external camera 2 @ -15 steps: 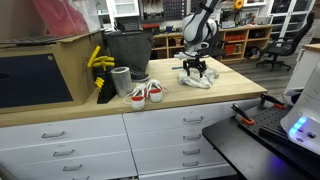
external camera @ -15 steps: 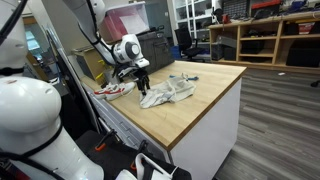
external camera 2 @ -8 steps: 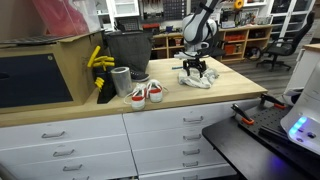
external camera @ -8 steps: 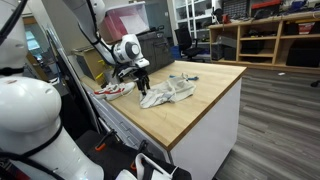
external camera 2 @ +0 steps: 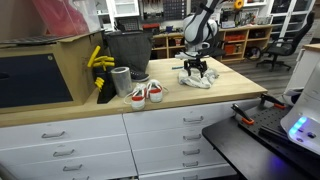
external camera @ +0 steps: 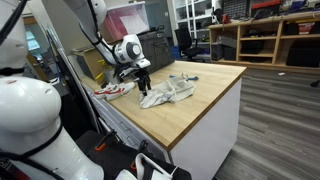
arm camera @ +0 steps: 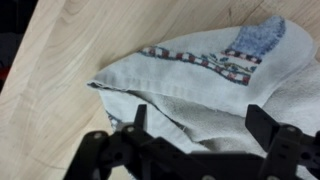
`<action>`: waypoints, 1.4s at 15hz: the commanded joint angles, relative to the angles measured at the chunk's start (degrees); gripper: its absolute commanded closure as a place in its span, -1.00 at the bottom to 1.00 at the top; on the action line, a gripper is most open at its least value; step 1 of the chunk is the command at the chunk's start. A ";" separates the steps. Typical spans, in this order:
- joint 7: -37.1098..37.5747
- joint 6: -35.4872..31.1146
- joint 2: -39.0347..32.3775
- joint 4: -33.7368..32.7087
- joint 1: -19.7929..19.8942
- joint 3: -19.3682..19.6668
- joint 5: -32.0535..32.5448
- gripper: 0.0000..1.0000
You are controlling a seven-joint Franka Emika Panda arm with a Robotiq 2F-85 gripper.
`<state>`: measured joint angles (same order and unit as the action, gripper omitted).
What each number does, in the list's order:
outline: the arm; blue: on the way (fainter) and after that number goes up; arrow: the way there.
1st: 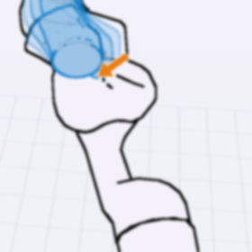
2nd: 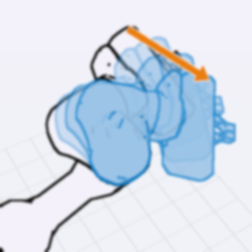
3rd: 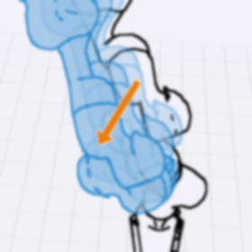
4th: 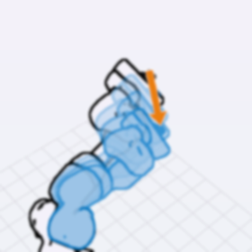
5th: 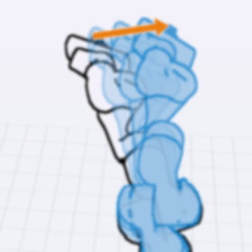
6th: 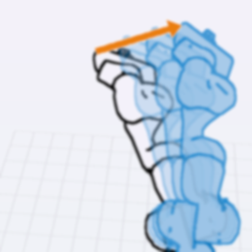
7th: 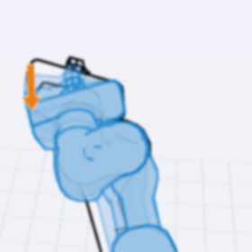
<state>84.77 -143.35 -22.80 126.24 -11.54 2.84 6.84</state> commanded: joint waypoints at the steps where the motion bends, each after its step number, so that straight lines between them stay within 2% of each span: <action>1: -1.12 -0.95 0.05 0.03 0.69 -0.02 -1.09 -1.00; 12: -2.33 -4.23 -4.74 -2.25 1.00 -1.01 -3.69 -1.00; 21: -2.42 -3.60 -6.80 -6.37 0.28 -0.59 -3.09 -1.00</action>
<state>84.49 -146.70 -28.78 121.33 -11.05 2.06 4.91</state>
